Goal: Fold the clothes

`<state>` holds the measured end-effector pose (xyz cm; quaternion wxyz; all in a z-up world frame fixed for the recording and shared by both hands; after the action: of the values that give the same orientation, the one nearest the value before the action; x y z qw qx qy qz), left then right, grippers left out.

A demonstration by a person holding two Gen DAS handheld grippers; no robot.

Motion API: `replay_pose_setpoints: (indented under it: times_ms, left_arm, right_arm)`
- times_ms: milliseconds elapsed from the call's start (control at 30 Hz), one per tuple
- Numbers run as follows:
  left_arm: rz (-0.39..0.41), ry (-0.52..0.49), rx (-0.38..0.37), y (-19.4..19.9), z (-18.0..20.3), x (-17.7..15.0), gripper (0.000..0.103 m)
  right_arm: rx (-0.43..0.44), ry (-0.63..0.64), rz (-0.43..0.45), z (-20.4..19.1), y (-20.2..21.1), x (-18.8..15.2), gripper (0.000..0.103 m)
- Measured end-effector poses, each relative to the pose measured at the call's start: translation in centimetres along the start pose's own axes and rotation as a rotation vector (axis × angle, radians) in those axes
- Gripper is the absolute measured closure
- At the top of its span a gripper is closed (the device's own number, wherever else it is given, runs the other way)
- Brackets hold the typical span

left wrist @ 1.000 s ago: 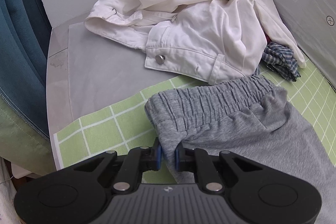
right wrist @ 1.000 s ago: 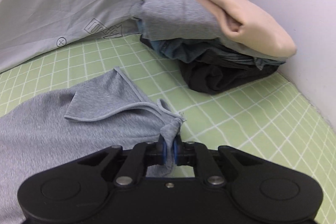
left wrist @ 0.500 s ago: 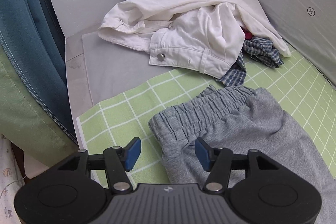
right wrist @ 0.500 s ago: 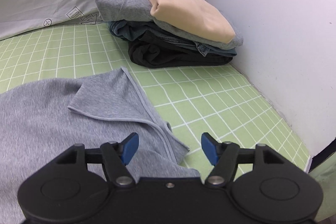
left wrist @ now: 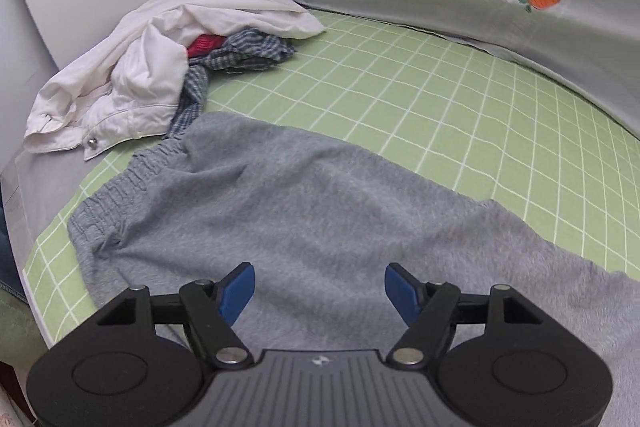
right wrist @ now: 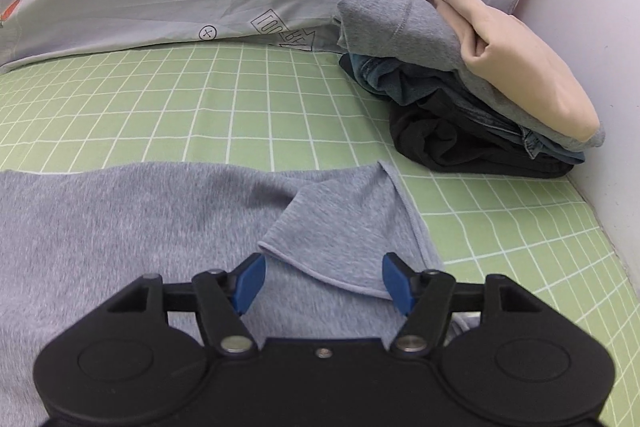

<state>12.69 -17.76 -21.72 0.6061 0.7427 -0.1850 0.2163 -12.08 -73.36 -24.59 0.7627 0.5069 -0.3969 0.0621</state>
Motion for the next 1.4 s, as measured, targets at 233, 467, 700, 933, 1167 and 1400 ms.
replay_pose_setpoints:
  times_ms: [233, 467, 700, 933, 1167, 1400]
  left_arm:
    - [-0.027, -0.244, -0.061, -0.7, 8.0, -0.9, 0.03]
    - [-0.005, -0.378, 0.04, -1.1, 9.6, -2.2, 0.012]
    - [-0.054, -0.309, 0.068, -1.8, 8.7, -1.9, 0.0]
    - [-0.117, -0.169, 0.014, -2.4, 7.4, -2.2, 0.0]
    - [-0.139, -0.154, 0.005, -2.7, 7.5, -2.0, 0.0]
    - [-0.123, -0.157, 0.018, -2.4, 7.8, -2.1, 0.0]
  right_arm:
    - [0.068, -0.024, 0.006, -0.6, -1.0, 0.4, 0.046]
    - [0.029, -0.041, 0.035, 2.0, -2.7, 2.5, 0.101]
    - [-0.09, -0.169, 0.076, 7.4, -4.3, 4.7, 0.101]
    - [-0.16, -0.296, 0.079, 10.5, -2.9, 2.1, 0.063]
    - [-0.016, -0.358, 0.073, 9.7, -1.0, -0.8, 0.063]
    - [0.086, -0.398, 0.049, 7.8, -3.8, 1.1, 0.065]
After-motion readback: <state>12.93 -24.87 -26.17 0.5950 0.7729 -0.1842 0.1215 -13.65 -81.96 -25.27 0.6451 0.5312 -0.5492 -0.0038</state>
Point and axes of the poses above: each gripper's, at about its wrist camera, not at the fingertips, and y roughly against the way its jaws point, z to its right, x to its top, the point moved 7 cm from there along -y, roughly the way its jaws point, and after that the axes turned 6 degrees about x, right-handed, at the moved point
